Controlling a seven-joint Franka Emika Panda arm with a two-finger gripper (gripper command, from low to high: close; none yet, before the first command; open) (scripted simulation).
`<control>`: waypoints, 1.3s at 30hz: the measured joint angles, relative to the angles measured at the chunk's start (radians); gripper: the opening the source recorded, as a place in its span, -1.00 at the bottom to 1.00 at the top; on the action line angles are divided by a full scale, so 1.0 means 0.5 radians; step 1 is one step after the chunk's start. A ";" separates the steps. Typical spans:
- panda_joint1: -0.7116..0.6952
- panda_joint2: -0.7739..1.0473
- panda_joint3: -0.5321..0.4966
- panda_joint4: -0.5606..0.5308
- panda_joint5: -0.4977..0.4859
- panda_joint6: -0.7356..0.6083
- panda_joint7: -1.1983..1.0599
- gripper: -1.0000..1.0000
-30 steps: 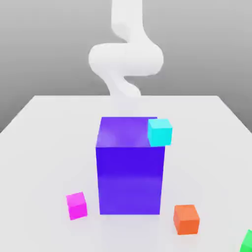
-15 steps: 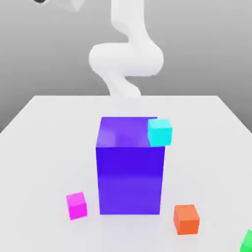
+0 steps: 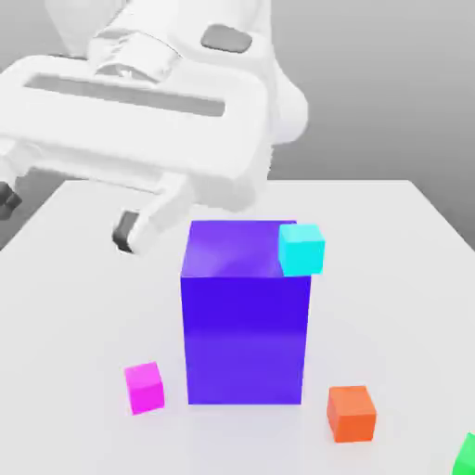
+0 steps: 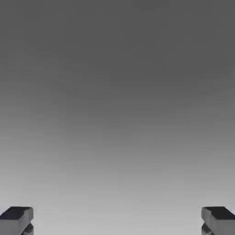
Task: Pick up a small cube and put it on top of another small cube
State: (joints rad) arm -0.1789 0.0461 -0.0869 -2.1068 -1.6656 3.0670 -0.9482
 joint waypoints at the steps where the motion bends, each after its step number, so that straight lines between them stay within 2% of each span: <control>1: -0.007 0.039 -0.005 0.004 -0.082 0.036 -0.092 0.00; 7: -0.010 0.270 -0.080 0.005 -0.484 0.258 -0.750 0.00; 9: 0.056 0.347 -0.184 -0.009 -0.555 0.344 -1.034 0.00; 11: 0.207 0.436 -0.381 -0.007 -0.665 0.454 -1.263 0.00; 14: 0.359 0.580 -0.587 0.034 -0.971 0.619 -1.452 0.00; 17: 0.402 0.709 -0.675 0.057 -1.284 0.771 -1.639 0.00; 23: 0.488 0.863 -0.873 -0.105 -1.938 1.235 -1.944 0.00; 25: 0.439 0.933 -0.838 -0.125 -1.971 1.251 -2.035 0.00; 29: 0.283 1.107 -0.689 -0.105 -1.875 1.121 -2.173 0.00; 30: 0.255 1.140 -0.663 -0.099 -1.857 1.092 -2.193 -1.00; 36: 0.243 1.157 -0.651 -0.096 -1.841 1.077 -2.209 -1.00; 39: 0.314 1.074 -0.721 -0.114 -1.885 1.150 -2.163 -1.00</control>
State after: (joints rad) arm -0.0217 0.5830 -0.4475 -2.1637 -2.6081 3.6422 -2.0297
